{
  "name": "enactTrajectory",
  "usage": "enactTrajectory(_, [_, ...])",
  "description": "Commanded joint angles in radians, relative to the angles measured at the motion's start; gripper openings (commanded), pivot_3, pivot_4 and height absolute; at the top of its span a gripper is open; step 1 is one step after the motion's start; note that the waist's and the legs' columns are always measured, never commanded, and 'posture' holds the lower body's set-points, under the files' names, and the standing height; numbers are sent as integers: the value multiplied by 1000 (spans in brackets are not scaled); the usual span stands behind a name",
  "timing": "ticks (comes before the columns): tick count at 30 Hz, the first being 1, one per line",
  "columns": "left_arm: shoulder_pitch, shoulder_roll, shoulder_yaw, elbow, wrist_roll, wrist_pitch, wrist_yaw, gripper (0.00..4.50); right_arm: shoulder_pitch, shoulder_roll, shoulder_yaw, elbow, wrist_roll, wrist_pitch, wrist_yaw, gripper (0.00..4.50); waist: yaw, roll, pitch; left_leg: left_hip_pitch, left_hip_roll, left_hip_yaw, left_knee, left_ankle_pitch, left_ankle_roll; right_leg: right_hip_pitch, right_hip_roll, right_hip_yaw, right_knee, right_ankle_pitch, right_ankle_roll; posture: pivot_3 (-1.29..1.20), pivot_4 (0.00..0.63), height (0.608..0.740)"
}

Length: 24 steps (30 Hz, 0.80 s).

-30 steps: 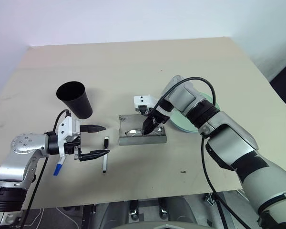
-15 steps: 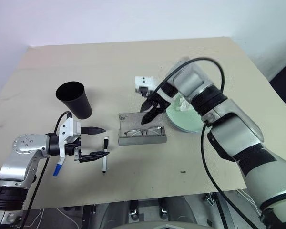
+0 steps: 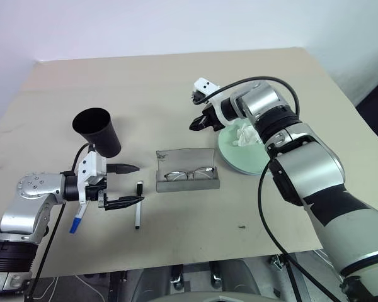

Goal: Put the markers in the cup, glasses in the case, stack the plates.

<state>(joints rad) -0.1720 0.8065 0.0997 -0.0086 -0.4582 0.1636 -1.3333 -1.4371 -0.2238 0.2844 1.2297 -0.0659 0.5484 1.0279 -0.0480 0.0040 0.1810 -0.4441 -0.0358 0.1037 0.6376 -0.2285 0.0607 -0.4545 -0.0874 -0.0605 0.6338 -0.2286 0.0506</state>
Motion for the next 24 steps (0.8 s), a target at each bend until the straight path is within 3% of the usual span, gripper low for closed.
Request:
enactTrajectory(1, [-6, 22, 38, -11, -13, 2, 7, 4500, -10, 5, -9, 9, -19, -19, 50, 37, -1, 0, 0, 0, 0, 0, -1, 0, 0, -1, 0, 0, 0, 0, 0, 0, 150, 740])
enactTrajectory(6, [15, 32, 56, -20, -22, 3, 11, 4500, 27, 4, 43, -135, -19, 45, 279, 37, -10, 0, 0, 0, 0, 1, -2, 0, 0, -3, 0, 0, 2, 0, 0, 0, 150, 740])
enactTrajectory(11, [35, 42, 79, -25, -17, 5, 26, 4500, 207, -66, 134, -632, 24, 279, 407, 37, -14, 0, 0, 0, 0, 0, -1, 0, 0, -3, -1, 0, 5, 2, 2, 0, 150, 740])
enactTrajectory(16, [37, 47, 86, -19, -15, 1, 33, 4500, 359, -155, 189, -998, 97, 460, 426, 37, 0, 0, 0, 0, 0, 0, 4, -1, 2, -5, -2, 0, 12, 2, 2, 0, 150, 740])
enactTrajectory(24, [42, 66, 101, -3, -15, -4, 33, 4500, 425, -218, 207, -1164, 188, 542, 383, 37, 3, 0, 0, 0, 0, 1, 9, -3, 5, -3, -3, 0, 11, 1, -2, 0, 150, 740])
